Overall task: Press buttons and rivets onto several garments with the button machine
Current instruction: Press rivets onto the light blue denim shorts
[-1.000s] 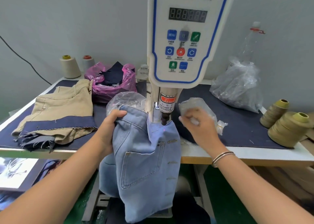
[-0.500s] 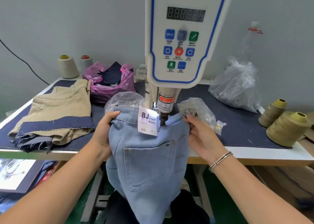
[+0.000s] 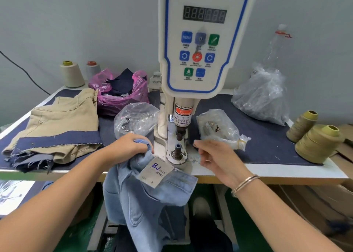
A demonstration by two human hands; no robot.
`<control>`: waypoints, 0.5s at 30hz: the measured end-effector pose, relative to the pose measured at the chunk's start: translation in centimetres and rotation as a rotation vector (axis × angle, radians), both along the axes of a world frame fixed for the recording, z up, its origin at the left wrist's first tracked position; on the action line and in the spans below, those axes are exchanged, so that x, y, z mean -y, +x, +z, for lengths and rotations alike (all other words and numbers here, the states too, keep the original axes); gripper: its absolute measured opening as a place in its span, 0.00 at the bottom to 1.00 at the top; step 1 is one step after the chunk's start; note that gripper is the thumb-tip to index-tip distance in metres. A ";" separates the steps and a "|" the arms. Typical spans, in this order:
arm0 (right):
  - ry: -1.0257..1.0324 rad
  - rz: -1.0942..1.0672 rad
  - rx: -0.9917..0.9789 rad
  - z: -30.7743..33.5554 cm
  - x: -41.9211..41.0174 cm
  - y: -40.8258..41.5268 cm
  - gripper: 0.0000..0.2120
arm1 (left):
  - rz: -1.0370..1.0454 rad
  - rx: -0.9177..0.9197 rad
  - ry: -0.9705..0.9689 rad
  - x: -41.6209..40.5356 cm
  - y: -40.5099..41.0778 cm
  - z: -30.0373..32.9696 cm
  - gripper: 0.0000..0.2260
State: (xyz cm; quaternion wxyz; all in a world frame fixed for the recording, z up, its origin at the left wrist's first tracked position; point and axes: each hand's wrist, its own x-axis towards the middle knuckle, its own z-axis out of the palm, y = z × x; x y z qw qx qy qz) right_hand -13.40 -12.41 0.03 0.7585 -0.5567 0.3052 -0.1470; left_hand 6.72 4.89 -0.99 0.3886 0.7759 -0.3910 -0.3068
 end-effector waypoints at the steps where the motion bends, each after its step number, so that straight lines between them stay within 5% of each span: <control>1: 0.068 -0.009 0.000 0.1 -0.7 0.7 0.09 | 0.028 0.157 0.039 0.3 0.2 -0.4 0.06; 6: 0.267 -0.067 -0.010 -0.1 -3.4 2.9 0.06 | 0.187 0.653 0.182 1.1 -0.9 -2.7 0.04; 15: 0.411 -0.119 0.067 0.0 -3.9 3.2 0.07 | 0.231 0.539 0.118 1.1 -0.7 -3.4 0.05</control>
